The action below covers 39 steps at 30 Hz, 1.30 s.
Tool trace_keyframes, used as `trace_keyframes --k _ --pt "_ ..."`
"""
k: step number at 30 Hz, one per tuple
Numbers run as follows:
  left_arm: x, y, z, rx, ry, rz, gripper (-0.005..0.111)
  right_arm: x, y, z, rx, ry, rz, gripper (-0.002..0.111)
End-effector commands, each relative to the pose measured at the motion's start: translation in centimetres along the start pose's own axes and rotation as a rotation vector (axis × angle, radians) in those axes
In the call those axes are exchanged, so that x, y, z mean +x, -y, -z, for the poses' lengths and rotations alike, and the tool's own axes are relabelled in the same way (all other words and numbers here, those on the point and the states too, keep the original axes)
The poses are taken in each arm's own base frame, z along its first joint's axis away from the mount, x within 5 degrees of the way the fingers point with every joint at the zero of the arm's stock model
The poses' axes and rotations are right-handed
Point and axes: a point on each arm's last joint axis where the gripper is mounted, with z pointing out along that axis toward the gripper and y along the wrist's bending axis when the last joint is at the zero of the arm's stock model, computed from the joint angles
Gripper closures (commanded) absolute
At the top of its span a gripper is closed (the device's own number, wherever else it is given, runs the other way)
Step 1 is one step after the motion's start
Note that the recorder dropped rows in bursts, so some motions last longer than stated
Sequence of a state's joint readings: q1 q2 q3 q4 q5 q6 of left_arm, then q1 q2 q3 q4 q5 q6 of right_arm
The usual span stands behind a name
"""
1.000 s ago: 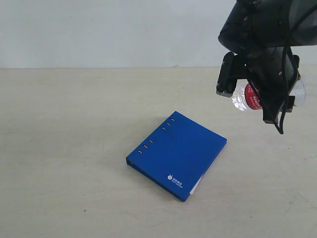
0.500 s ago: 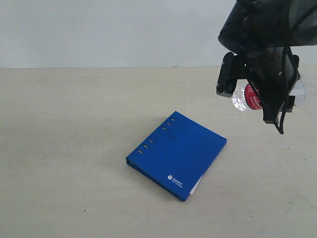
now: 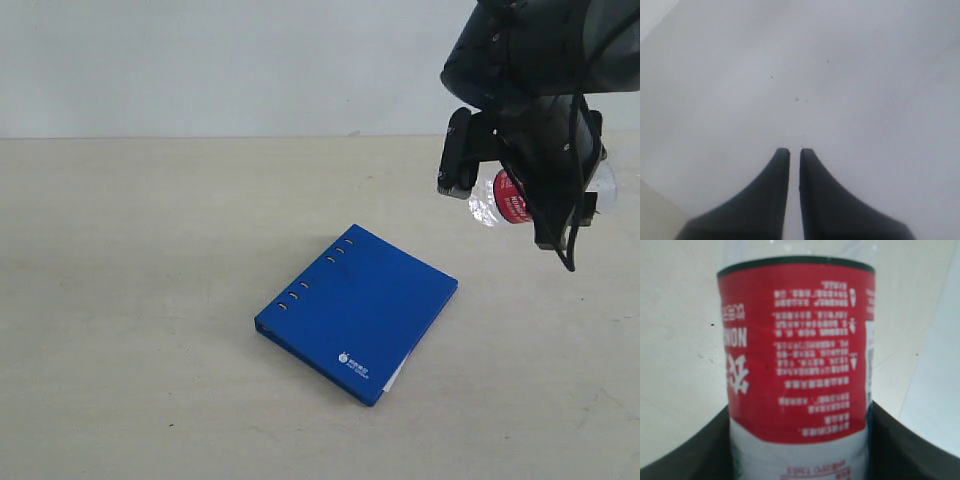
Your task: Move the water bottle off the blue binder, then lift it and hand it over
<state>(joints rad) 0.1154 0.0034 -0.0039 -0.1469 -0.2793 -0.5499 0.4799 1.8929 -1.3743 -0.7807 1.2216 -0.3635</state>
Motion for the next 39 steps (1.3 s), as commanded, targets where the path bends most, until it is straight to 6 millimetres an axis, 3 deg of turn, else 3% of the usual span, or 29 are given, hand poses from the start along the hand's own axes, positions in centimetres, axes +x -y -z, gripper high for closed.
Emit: trace_keyframes --k 1,3,5,8,11,18,23,26,29,30,31,32,34,39 --pt "1.0 2.8 0.6 0.323 -0.094 -0.077 0.099 0.3 0.2 0.1 0.015 -0.002 0.005 0.109" --pt "1.8 4.9 1.5 0.599 -0.156 -0.146 0.100 0.3 0.2 0.1 0.015 -0.002 0.036 0.109" --pt "2.2 5.8 1.6 0.688 -0.242 -0.109 0.102 0.4 0.3 0.2 0.020 -0.002 0.054 0.109" --pt "2.6 6.0 0.1 0.668 -0.349 -0.278 0.102 0.5 0.4 0.3 0.024 0.000 0.045 0.109" --pt "3.6 5.5 -2.0 0.616 -0.472 -0.259 0.102 0.5 0.4 0.3 0.031 -0.004 0.048 0.109" --pt "6.5 4.6 -7.3 0.693 -0.696 -0.163 0.102 0.5 0.5 0.3 0.036 -0.006 0.050 0.109" --pt "12.3 3.7 -10.0 0.877 -0.852 -0.226 0.102 0.4 0.3 0.4 0.006 0.010 0.036 0.109" --pt "16.7 4.6 -10.8 1.030 -0.871 -0.319 0.102 0.3 0.3 0.4 -0.001 0.015 0.097 0.109" --pt "21.4 6.0 -11.9 1.077 -0.889 -0.378 0.101 0.2 0.9 1.0 0.002 0.040 0.069 0.109" --pt "24.0 7.1 -12.9 1.124 -0.892 -0.427 0.092 -0.1 1.3 1.8 -0.030 0.097 0.026 0.109" --pt "25.3 7.5 -13.4 1.130 -0.916 -0.459 0.085 -0.3 1.6 2.2 -0.042 0.124 0.016 0.109" --pt "27.4 8.0 -14.3 1.100 -0.989 -0.524 0.069 -0.4 1.8 2.8 -0.068 0.159 0.020 0.109" --pt "29.3 9.0 -15.4 1.080 -1.025 -0.594 0.046 -0.5 1.8 3.0 -0.077 0.172 0.050 0.109" --pt "32.3 14.1 -15.2 1.276 -0.923 -0.673 0.044 -0.9 1.3 2.8 -0.114 0.195 0.136 0.109"
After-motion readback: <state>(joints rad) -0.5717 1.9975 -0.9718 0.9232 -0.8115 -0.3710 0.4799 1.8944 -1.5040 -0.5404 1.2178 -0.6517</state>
